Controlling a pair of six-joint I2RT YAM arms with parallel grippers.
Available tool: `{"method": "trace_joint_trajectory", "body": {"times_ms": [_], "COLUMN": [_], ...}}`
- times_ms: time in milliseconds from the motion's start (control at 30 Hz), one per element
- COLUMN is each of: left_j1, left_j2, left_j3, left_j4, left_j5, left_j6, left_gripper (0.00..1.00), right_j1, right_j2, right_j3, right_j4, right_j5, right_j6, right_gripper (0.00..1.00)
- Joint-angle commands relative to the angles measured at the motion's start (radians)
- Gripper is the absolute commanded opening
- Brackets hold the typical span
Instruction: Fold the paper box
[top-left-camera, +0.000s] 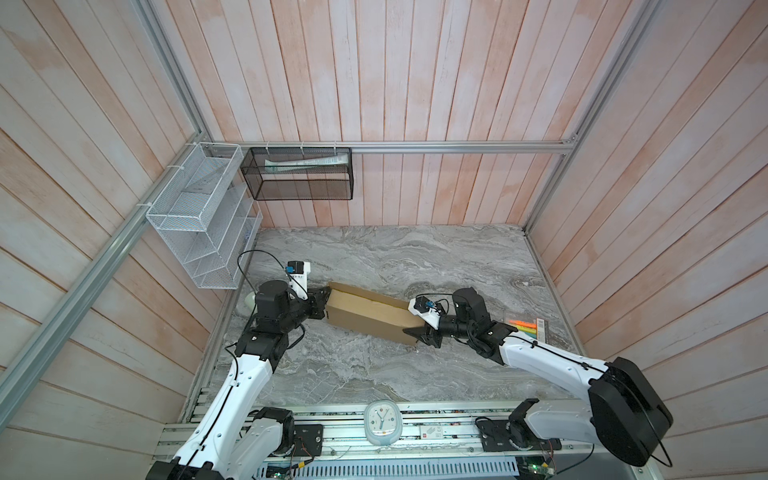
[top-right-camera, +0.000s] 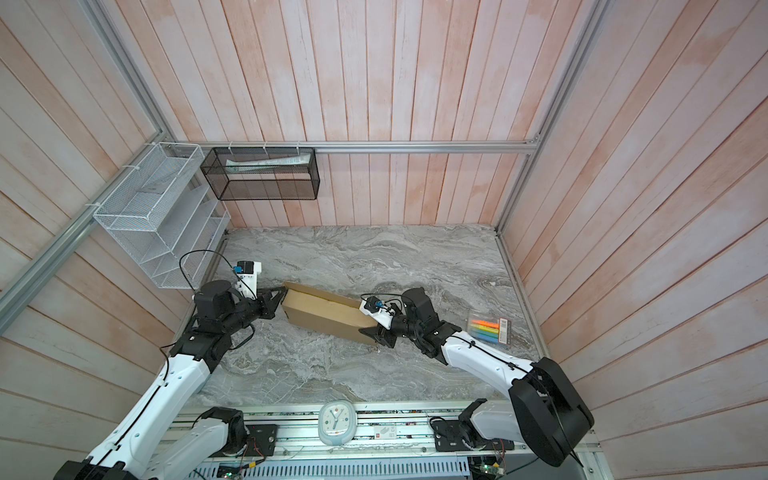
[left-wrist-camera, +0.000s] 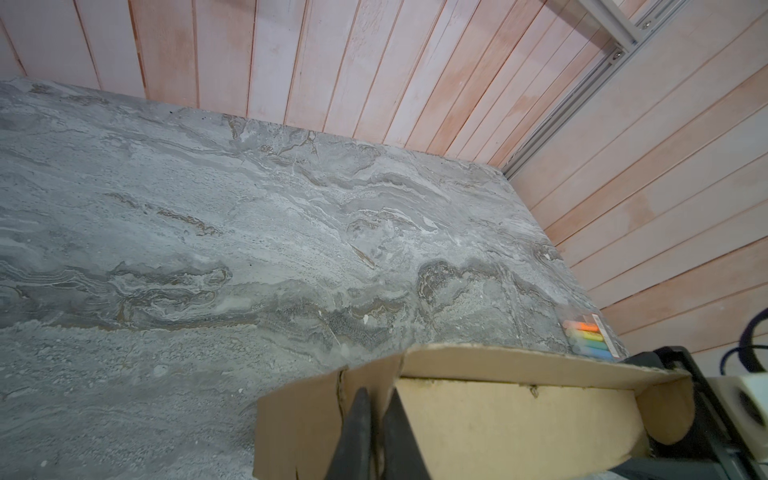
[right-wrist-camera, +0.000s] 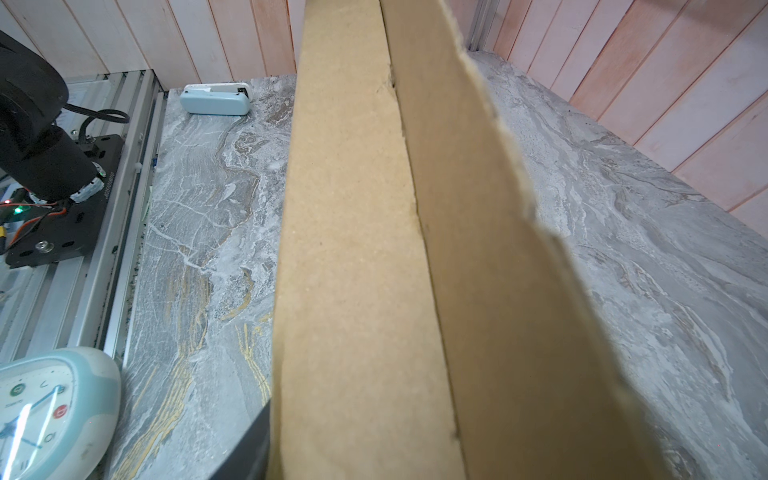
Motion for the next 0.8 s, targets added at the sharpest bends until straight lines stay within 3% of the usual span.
{"method": "trace_joint_trajectory", "body": {"times_ms": [0,233,767], "left_j1": [-0.006,-0.011,-0.026], "left_j2": [-0.006,0.001,0.041], "left_j3": [-0.021,-0.049,-0.086], "left_j4": [0.016,0.042,0.082], "left_j5": [-0.017,-0.03,-0.079], "left_j6": [-0.007,-0.01,-0.004], "left_gripper": [0.08,0.01,0.0], "right_j1": [-0.001,-0.001,0.0], "right_j2": [0.007,0.007,0.059], "right_j3": [0.038,0.044,0.07], "right_j4": [0.018,0.0,-0.007], "right_j5": [-0.038,-0.037,-0.039], "right_j6": [-0.009,-0.017,-0.023], "right_gripper": [0.26,0.26,0.27]}}
